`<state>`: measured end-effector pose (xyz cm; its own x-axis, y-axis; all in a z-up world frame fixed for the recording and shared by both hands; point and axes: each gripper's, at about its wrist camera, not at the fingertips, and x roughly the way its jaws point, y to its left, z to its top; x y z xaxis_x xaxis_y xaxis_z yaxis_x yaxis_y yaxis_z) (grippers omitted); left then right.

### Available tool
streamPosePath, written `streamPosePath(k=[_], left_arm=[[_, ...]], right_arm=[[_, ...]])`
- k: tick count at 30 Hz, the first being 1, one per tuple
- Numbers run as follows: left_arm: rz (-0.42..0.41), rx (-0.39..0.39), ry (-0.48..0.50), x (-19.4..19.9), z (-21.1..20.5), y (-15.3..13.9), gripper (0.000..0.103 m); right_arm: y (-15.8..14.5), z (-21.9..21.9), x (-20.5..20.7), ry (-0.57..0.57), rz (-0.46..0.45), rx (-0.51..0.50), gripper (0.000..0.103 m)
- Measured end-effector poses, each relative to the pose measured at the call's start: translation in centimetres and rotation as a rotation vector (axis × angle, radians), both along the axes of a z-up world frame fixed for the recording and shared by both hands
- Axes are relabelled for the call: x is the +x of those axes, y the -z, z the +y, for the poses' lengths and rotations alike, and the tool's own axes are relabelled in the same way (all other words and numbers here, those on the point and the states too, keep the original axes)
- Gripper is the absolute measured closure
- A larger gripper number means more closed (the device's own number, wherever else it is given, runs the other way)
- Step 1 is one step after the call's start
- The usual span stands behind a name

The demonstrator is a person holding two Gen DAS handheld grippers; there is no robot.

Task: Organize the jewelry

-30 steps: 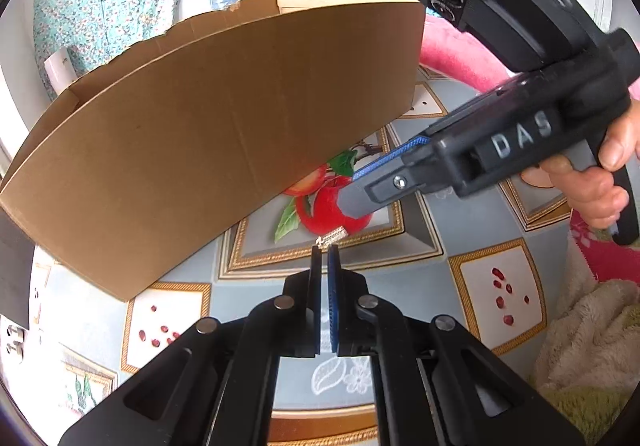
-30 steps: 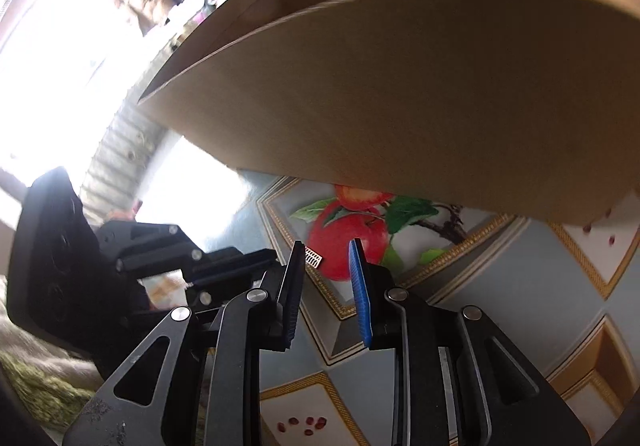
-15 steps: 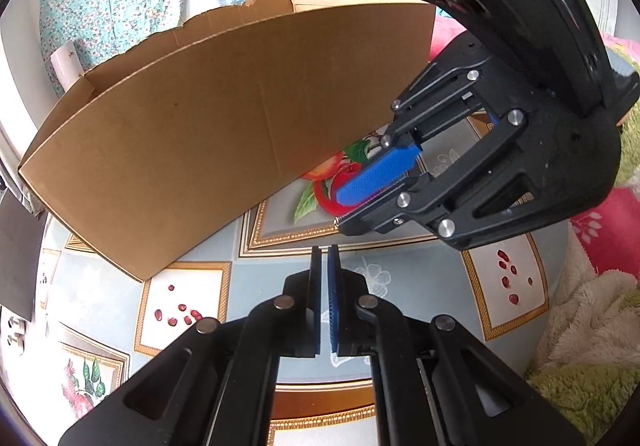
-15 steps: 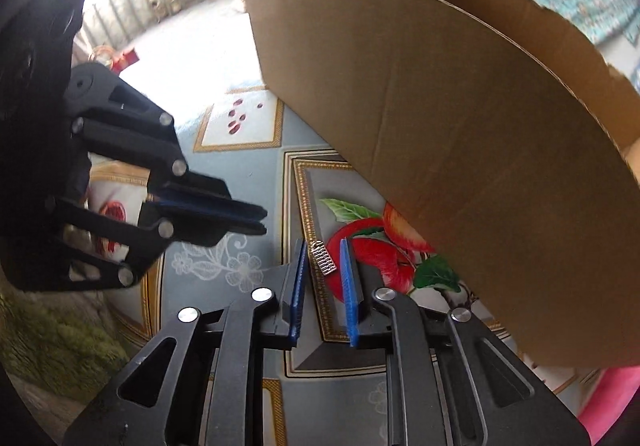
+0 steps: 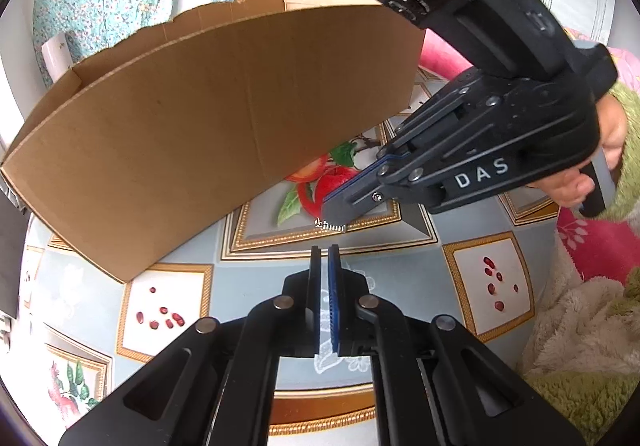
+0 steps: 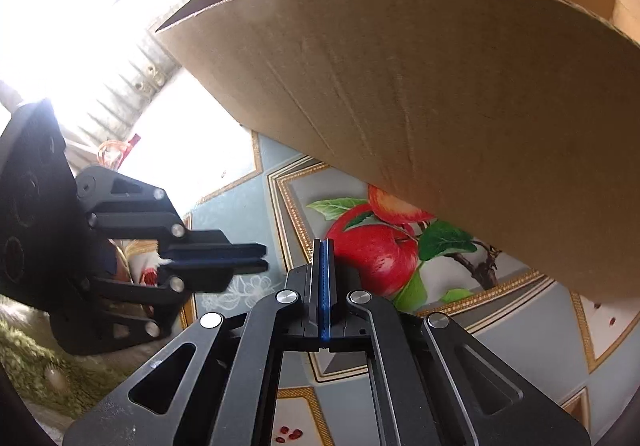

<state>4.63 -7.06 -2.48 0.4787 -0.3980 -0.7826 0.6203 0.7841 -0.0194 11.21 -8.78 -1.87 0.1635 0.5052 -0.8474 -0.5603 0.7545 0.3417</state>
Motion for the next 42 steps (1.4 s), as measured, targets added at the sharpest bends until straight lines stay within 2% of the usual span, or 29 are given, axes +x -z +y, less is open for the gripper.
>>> streamPosePath(k=[4,7,9,14,24,26,29,36,37,42], left_arm=[[-0.007,0.003,-0.007,0.4,-0.3,0.0,0.095],[-0.028,0.015,0.005,0.4,-0.8,0.0,0.087],[-0.042,0.031,0.017,0.5,-1.1,0.1,0.085],[-0.047,0.043,0.054,1.1,-1.8,0.2,0.085],[-0.013,0.045,0.035,2.4,-2.2,0.4,0.085],[-0.018,0.052,0.039,2.8,-1.9,0.4,0.086],[-0.016,0.058,0.048,3.1,-1.7,0.3,0.089],[-0.034,0.073,0.052,2.3,-2.0,0.0,0.089],[-0.037,0.075,0.052,2.2,-2.0,-0.2,0.096],[-0.041,0.064,0.045,1.5,-2.1,-0.6,0.096]], right_arm=[[0.0,0.0,0.1,0.018,-0.004,-0.011,0.103],[-0.2,0.6,-0.5,0.011,-0.046,-0.063,0.103],[-0.1,1.4,-1.0,0.005,-0.068,-0.080,0.103],[-0.7,1.1,-2.1,0.024,-0.117,-0.126,0.100],[-1.8,-2.3,-2.8,0.074,-0.120,-0.113,0.100],[-1.2,-1.8,-2.5,0.081,-0.120,-0.110,0.100],[-1.4,-2.5,-2.5,0.091,-0.120,-0.102,0.100],[-1.4,-3.2,-2.6,0.105,-0.123,-0.090,0.100],[-1.3,-3.1,-2.6,0.106,-0.123,-0.090,0.100],[-1.7,-3.7,-3.0,0.119,-0.136,-0.080,0.100]])
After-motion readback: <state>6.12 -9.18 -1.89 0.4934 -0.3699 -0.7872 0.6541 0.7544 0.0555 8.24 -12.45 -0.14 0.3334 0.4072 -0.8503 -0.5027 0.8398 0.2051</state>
